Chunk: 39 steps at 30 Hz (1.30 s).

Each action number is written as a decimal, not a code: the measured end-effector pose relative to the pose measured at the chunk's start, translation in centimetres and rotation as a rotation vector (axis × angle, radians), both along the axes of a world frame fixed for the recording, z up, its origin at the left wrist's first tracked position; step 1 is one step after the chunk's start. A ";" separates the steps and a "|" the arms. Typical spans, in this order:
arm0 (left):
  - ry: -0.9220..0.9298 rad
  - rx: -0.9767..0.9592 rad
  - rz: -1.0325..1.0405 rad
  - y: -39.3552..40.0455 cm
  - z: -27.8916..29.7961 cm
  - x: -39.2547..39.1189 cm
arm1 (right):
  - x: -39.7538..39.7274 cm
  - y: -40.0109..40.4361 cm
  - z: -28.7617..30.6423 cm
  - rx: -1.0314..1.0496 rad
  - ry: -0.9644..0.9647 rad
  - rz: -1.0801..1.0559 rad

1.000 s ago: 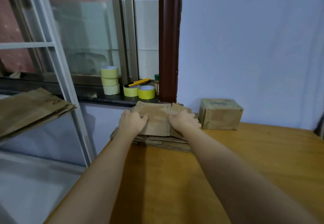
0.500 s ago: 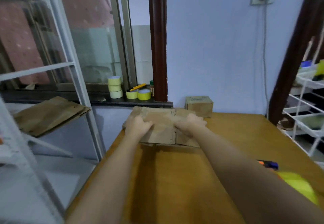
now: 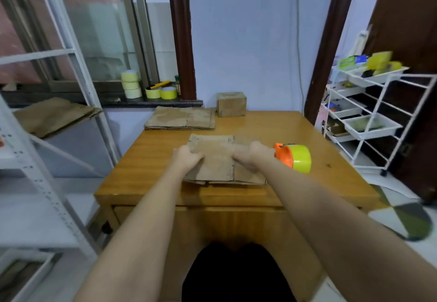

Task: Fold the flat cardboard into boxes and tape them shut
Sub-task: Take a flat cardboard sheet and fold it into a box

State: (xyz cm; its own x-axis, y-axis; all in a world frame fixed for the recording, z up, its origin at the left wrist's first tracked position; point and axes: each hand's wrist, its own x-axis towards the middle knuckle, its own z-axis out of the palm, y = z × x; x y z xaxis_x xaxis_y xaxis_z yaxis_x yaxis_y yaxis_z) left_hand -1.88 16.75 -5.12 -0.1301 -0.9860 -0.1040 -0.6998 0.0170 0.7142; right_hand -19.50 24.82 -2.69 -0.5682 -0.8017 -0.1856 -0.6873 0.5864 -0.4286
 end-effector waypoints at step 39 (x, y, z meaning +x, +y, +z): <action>0.722 0.118 0.283 8.8 0.5 -1.0 | -2.0 6.1 -1.9 -0.227 -0.288 0.143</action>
